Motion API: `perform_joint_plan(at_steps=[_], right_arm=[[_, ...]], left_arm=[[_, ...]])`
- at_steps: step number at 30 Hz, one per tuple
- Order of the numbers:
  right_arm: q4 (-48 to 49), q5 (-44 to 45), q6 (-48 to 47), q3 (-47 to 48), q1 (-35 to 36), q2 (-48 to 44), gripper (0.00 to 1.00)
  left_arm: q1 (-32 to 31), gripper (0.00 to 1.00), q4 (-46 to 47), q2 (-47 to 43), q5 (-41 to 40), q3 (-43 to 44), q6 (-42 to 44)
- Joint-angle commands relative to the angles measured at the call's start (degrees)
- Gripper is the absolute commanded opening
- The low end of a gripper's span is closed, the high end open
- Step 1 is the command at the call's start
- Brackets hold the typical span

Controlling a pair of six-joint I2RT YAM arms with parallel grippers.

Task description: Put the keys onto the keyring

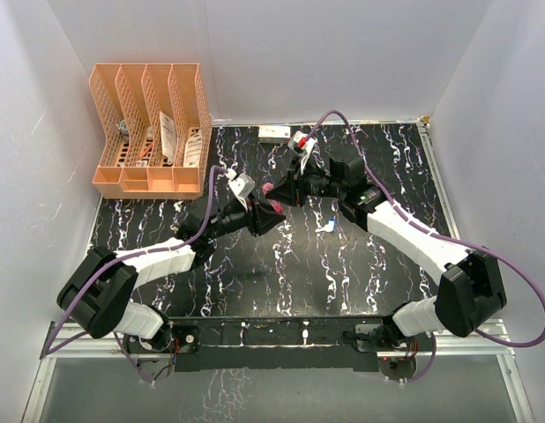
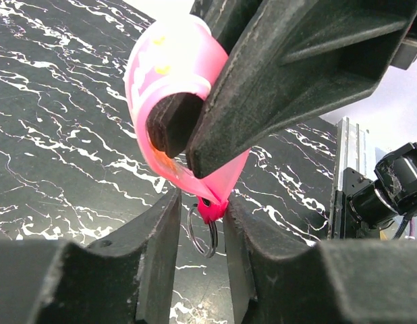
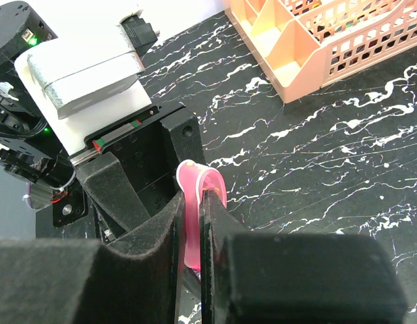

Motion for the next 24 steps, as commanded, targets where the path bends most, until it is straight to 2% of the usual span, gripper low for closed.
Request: perform_joint_plan(at_steps=[1, 6, 11, 16, 21, 24], right_arm=[[2.97, -0.43, 0.38, 1.74, -0.09, -0.56, 0.09], [3.08, -0.43, 0.40, 1.66, -0.17, -0.56, 0.09], [3.11, -0.39, 0.44, 1.57, -0.16, -0.49, 0.09], [3.18, -0.06, 0.52, 1.65, -0.13, -0.39, 0.10], [3.08, 3.59, 1.68, 1.95, -0.13, -0.51, 0.26], [2.62, 10.01, 3.31, 2.26, -0.18, -0.76, 0.40]], left_arm=[[-0.27, 0.28, 2.92, -1.22, -0.16, 1.41, -0.13], [-0.20, 0.16, 3.46, -0.84, -0.16, 1.39, -0.37], [-0.27, 0.00, 3.43, -0.66, 0.00, 1.62, -0.62], [-0.21, 0.00, 2.30, -0.75, -1.47, 1.91, -1.41], [-0.17, 0.00, -0.45, -1.51, -6.18, 2.27, -2.82], [-0.22, 0.00, -4.37, -1.76, -11.69, 2.77, -3.70]])
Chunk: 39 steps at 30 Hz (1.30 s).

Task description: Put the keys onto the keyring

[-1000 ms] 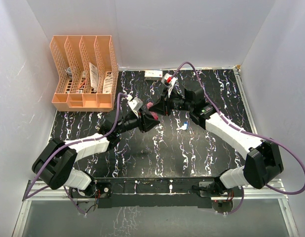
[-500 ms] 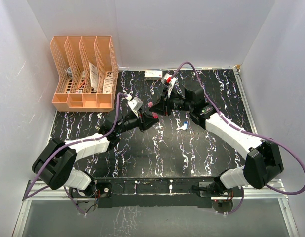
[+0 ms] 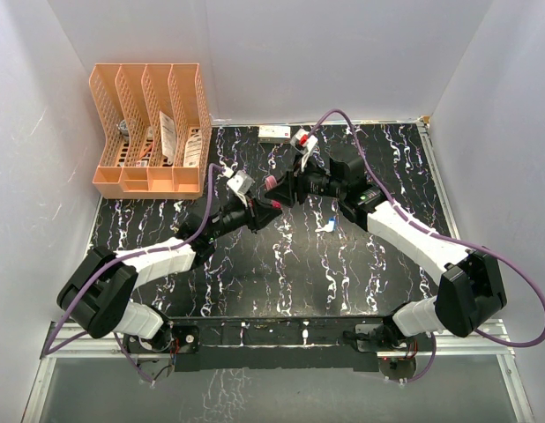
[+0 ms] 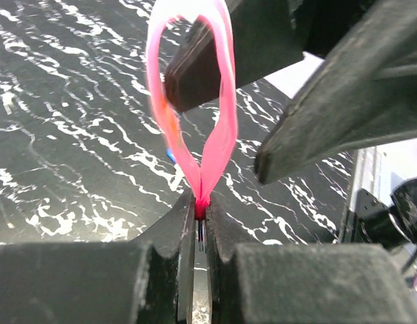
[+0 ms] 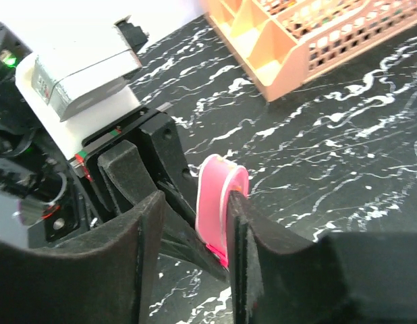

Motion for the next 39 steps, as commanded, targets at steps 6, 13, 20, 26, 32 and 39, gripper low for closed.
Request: perform_joint_plan(at_steps=[6, 13, 20, 26, 32, 39], right_arm=[[3.76, 18.80, 6.75, -0.05, -3.04, -4.02, 0.59], [-2.34, 27.90, 7.27, -1.42, -4.19, -5.33, 0.60], [-5.74, 33.96, 7.70, -5.38, -4.18, -7.15, 0.60], [-10.76, 37.93, 8.51, -5.07, -4.18, -6.65, 0.60], [-12.08, 39.42, 7.87, -4.79, -4.19, -6.75, 0.60], [-12.87, 40.46, 7.58, -4.59, -4.29, -6.64, 0.60]], left_arm=[[-0.24, 0.00, -14.89, -5.20, -19.70, 5.72, -3.65], [-0.34, 0.00, -27.53, -7.36, -30.49, 11.25, -7.62], [-2.15, 0.00, -39.52, -6.56, -40.08, 17.89, -11.91], [-5.13, 0.00, -50.95, -2.39, -49.45, 25.40, -15.93], [-6.55, 0.00, -53.80, -0.25, -51.36, 27.72, -18.19], [-6.80, 0.00, -53.12, 0.05, -51.22, 27.64, -17.59]])
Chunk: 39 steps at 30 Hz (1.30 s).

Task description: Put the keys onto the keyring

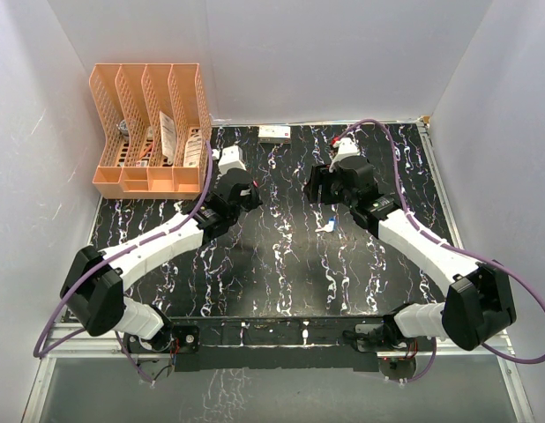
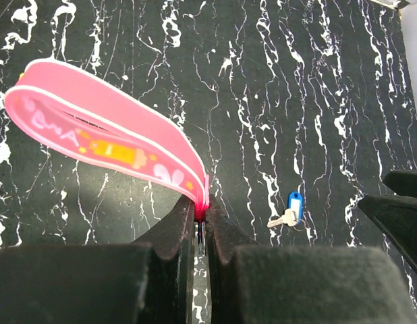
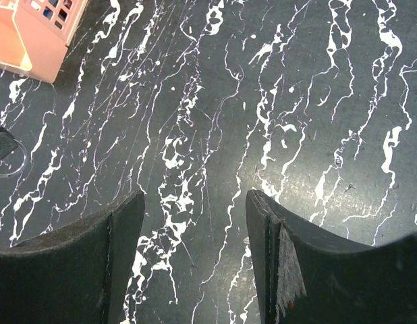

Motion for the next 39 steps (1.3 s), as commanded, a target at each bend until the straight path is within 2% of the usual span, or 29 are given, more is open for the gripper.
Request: perform_joint_plan(at_steps=[1, 16, 19, 21, 24, 26, 28, 35, 39], right_arm=[[0.45, 2.20, -0.29, 1.68, 0.05, -1.48, 0.60], [-0.73, 6.60, -2.66, 0.03, 0.04, -4.27, 0.61], [-1.74, 9.79, -1.87, -0.16, -0.07, -4.30, 0.73], [-5.15, 7.96, -2.05, 1.50, -1.40, -1.69, 0.74], [-13.46, 4.58, -0.97, 5.46, -3.41, 5.54, 0.72], [-15.31, 1.74, -0.18, 6.10, -4.12, 9.40, 0.70], [-14.54, 0.69, 1.44, 4.42, -4.56, 10.99, 0.68], [-11.16, -2.05, 4.87, -1.18, -6.99, 11.47, 0.59], [-8.77, -3.24, 7.13, -5.53, -7.49, 9.28, 0.55]], left_arm=[[-0.35, 0.00, -0.85, -0.94, -1.44, 1.94, -0.24], [-0.35, 0.00, -0.56, -1.84, -0.78, 1.54, 0.15], [-0.35, 0.00, 0.47, -2.59, 0.73, 0.94, 1.62], [-0.35, 0.00, 2.78, -3.36, 3.96, -0.17, 4.40], [-0.37, 0.00, 7.30, -5.73, 9.83, -2.54, 7.86], [-0.35, 0.00, 11.08, -6.97, 14.17, -4.69, 10.42], [-0.35, 0.00, 13.50, -7.86, 16.43, -6.37, 11.61], [-0.35, 0.00, 13.24, -6.57, 16.92, -6.29, 11.58], [-0.35, 0.00, 13.74, -6.57, 16.90, -6.54, 11.32]])
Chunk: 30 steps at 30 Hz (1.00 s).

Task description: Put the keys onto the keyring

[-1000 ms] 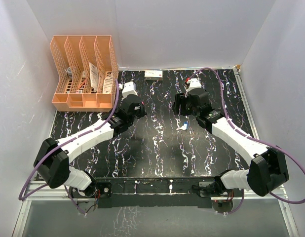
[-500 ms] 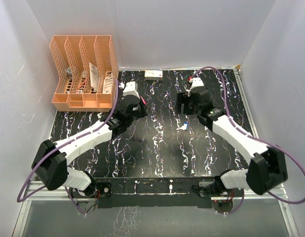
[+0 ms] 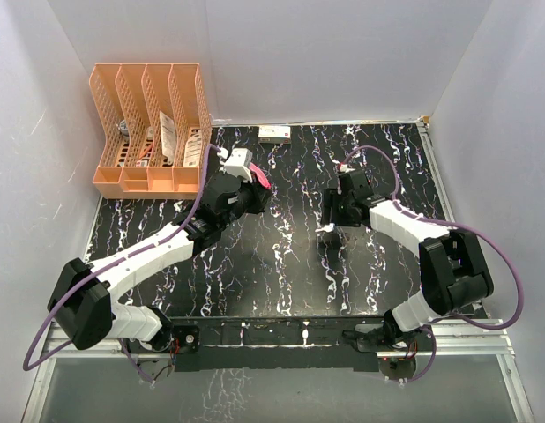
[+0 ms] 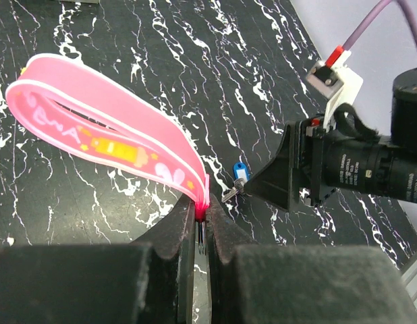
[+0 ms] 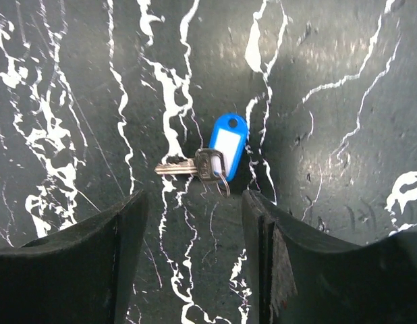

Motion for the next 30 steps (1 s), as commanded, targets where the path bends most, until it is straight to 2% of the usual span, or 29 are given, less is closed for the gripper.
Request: perform_joint_plan(at_steps=[1, 8, 30], right_arm=[[4.64, -1.87, 4.04, -4.32, -0.78, -4.05, 0.53], [11.19, -0.77, 7.24, -11.40, -1.72, -8.20, 0.43], [18.04, -0.82, 7.20, -12.80, -4.48, -4.89, 0.35]], left_arm=[[-0.17, 0.00, 2.00, -0.80, 1.31, -0.24, 0.81], [-0.17, 0.00, 2.42, -1.28, 1.48, -0.97, 0.64], [-0.17, 0.00, 2.65, -2.00, -0.18, -2.00, 0.15]])
